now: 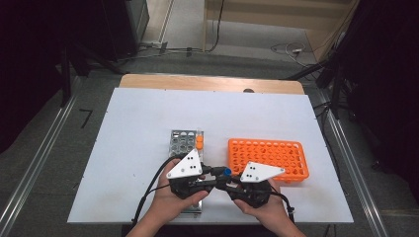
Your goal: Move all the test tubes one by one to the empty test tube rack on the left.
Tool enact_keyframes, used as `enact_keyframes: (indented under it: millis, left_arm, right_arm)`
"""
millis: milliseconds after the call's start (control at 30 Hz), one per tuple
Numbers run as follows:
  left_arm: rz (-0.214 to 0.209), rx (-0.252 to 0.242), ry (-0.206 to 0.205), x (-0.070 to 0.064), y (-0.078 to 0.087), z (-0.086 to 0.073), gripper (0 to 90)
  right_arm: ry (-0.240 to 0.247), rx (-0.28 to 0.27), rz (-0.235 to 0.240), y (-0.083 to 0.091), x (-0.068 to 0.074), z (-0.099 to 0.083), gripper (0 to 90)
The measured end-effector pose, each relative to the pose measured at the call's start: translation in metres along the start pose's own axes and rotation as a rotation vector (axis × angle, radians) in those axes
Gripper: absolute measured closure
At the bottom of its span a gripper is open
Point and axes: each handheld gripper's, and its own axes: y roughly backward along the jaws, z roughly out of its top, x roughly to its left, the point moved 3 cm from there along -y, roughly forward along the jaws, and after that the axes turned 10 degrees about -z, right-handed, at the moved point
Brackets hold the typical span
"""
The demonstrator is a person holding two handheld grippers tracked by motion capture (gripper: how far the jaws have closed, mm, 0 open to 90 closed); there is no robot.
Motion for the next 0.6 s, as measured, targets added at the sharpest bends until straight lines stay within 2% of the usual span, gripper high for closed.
enact_keyframes:
  millis: [433,600]
  left_arm:
    - [0.037,-0.023,-0.015,0.0001,0.0027,0.0011,77.3]
    - [0.044,-0.040,-0.006,0.0019,0.0063,0.0021,77.3]
  right_arm:
    - [-0.012,-0.015,-0.001,0.0013,-0.0018,0.0008,72.5]
    - [-0.008,-0.017,-0.007,0.0009,-0.0012,0.0005,65.1]
